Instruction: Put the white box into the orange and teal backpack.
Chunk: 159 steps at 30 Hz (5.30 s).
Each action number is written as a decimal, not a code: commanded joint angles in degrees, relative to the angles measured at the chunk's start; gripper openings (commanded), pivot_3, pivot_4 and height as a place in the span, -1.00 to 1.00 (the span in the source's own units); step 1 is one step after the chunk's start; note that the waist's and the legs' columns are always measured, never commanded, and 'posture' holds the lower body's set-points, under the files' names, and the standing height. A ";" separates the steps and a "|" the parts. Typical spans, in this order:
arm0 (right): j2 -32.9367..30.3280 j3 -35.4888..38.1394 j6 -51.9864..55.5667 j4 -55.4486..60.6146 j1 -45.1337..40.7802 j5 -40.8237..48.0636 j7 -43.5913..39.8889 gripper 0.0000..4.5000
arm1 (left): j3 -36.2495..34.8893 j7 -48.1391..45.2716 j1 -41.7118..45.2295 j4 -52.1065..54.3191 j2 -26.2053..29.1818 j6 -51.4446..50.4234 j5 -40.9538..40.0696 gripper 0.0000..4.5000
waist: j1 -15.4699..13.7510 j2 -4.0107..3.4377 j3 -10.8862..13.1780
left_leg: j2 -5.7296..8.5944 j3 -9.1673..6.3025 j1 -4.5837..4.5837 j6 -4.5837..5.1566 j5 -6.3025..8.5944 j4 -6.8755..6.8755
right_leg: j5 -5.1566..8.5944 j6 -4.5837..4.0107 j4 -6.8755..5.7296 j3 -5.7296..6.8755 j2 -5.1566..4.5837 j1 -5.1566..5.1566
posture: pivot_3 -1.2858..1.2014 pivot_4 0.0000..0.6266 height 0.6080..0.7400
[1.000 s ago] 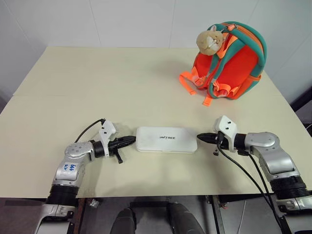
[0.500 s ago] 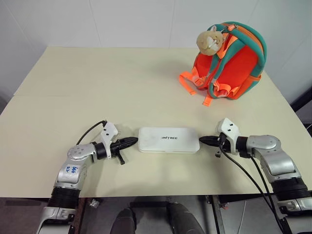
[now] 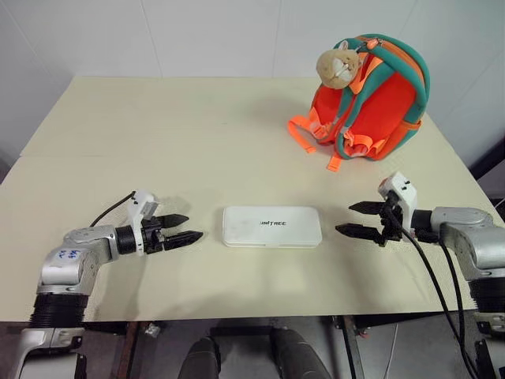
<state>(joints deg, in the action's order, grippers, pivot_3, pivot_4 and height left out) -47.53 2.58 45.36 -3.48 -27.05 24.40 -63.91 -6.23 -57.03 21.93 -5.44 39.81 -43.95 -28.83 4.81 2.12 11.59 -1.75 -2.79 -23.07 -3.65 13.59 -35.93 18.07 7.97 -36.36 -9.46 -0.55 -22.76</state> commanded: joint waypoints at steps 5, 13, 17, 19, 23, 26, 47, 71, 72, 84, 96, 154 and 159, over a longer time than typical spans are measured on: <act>0.02 -1.24 15.34 4.93 -5.27 6.41 1.40 1.00 | 2.56 0.94 7.06 0.44 -2.88 -19.90 -7.43 1.00 | -0.07 -0.01 0.00 | 0.01 0.00 -0.10 0.00 0.02 0.02 | -0.02 0.07 0.20 0.01 -0.03 0.00 | 0.03 -0.52 1.00; -0.82 -5.37 20.03 6.97 -7.23 7.26 1.76 1.00 | 9.21 0.73 11.91 -4.94 -4.64 -21.72 -4.72 1.00 | -0.10 -0.02 0.00 | 0.01 -0.03 -0.12 0.00 0.03 0.23 | -0.03 0.08 0.38 0.05 -0.03 -0.04 | 0.03 -0.52 1.00; -0.41 -6.43 20.32 8.07 -6.29 7.60 2.08 1.00 | 11.86 0.07 13.82 -8.51 -6.06 -20.16 -3.36 1.00 | -0.54 -0.03 -0.01 | 0.03 -0.01 -0.11 0.00 0.03 0.22 | -0.03 0.08 0.37 0.05 -0.06 -0.03 | 0.03 -0.52 1.00; 0.30 -6.71 19.75 7.98 -6.15 7.41 2.65 1.00 | 12.61 -0.43 14.72 -9.90 -7.12 -20.36 -3.42 1.00 | -0.83 -0.03 -0.01 | 0.04 -0.01 -0.11 0.00 0.03 0.16 | -0.04 0.09 0.37 0.04 -0.06 -0.01 | 0.03 -0.52 1.00; 0.82 -7.48 18.42 7.85 -6.24 6.96 2.75 1.00 | 13.18 -0.79 15.78 -11.75 -9.09 -21.27 -3.69 1.00 | -1.46 -0.03 -0.01 | 0.05 -0.01 -0.11 0.00 0.04 0.01 | -0.06 0.12 0.38 0.04 -0.06 0.05 | 0.03 -0.52 1.00; 0.75 -8.18 17.47 7.89 -6.14 6.67 2.48 1.00 | 13.35 -1.11 16.44 -13.13 -10.36 -22.45 -4.01 1.00 | -1.76 -0.03 -0.01 | 0.05 -0.01 -0.11 0.00 0.04 0.01 | -0.06 0.12 0.39 0.04 -0.06 0.06 | 0.03 -0.52 1.00; -6.11 -9.60 2.15 3.12 -0.44 5.02 -9.93 1.00 | 12.09 -11.11 22.43 -19.38 -9.93 -35.79 -10.36 1.00 | -1.34 -0.03 0.00 | 0.04 0.00 -0.17 0.07 0.22 0.05 | 0.08 0.14 0.39 0.05 -0.05 -0.03 | 0.03 -0.52 1.00; 2.28 0.50 -20.36 -19.00 -13.73 -3.60 4.67 1.00 | 1.57 -3.73 16.53 -12.43 -7.27 -39.15 -13.95 -0.39 | -0.35 -0.06 0.04 | 0.02 0.01 -0.14 0.05 0.20 -0.06 | 0.01 0.14 0.30 0.03 -0.05 -0.02 | 0.03 -0.52 1.00; 4.00 1.34 -22.76 -22.57 -16.58 -4.66 7.88 1.00 | 0.90 -3.06 15.87 -11.76 -6.63 -38.24 -13.74 -0.39 | -0.21 -0.06 0.05 | 0.02 0.02 -0.15 0.03 0.20 -0.05 | 0.00 0.15 0.30 0.02 -0.07 -0.02 | 0.03 -0.52 1.00; 16.29 2.98 -44.21 -59.78 -40.80 -15.03 29.57 1.00 | -7.64 3.95 7.17 -5.01 -5.22 -37.15 -15.90 -0.39 | 0.36 -0.12 0.08 | 0.00 0.05 -0.19 -0.08 0.14 0.34 | 0.05 0.07 0.32 0.02 -0.13 -0.24 | 0.03 -0.52 1.00; 21.27 4.04 -48.32 -70.78 -50.97 -19.84 37.37 1.00 | -13.89 9.84 -0.85 2.06 -7.16 -37.24 -21.00 -0.39 | 2.29 -0.12 0.08 | 0.00 0.05 -0.15 -0.15 0.08 0.42 | 0.06 0.05 0.20 -0.01 -0.10 -0.26 | 0.03 -0.52 1.00; 12.51 17.47 -14.09 -4.38 -16.72 -4.48 26.32 -0.99 | -7.08 11.76 2.78 -5.18 -9.44 -28.21 -22.88 -0.39 | 1.90 -0.18 0.11 | 0.05 -0.09 -0.09 -0.25 -0.07 0.34 | 0.07 0.05 -0.18 0.00 -0.03 -0.29 | 0.03 -0.52 1.00; 12.30 21.73 -2.54 13.77 -7.82 2.26 30.96 -0.99 | -6.05 10.09 3.65 -6.76 -9.01 -27.35 -21.83 -0.39 | 1.09 -0.18 0.11 | 0.05 -0.10 -0.10 -0.24 -0.08 0.33 | 0.09 0.02 -0.22 0.00 -0.02 -0.31 | 0.03 -0.52 1.00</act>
<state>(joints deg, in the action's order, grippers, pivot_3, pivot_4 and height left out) -33.80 21.06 40.08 3.89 -34.96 23.67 -34.95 -12.41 -46.05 25.31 -12.16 29.98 -71.64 -51.28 5.90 1.94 11.70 -1.70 -2.86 -23.17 -3.89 13.51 -35.61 18.16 7.99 -36.57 -9.48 -0.57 -23.08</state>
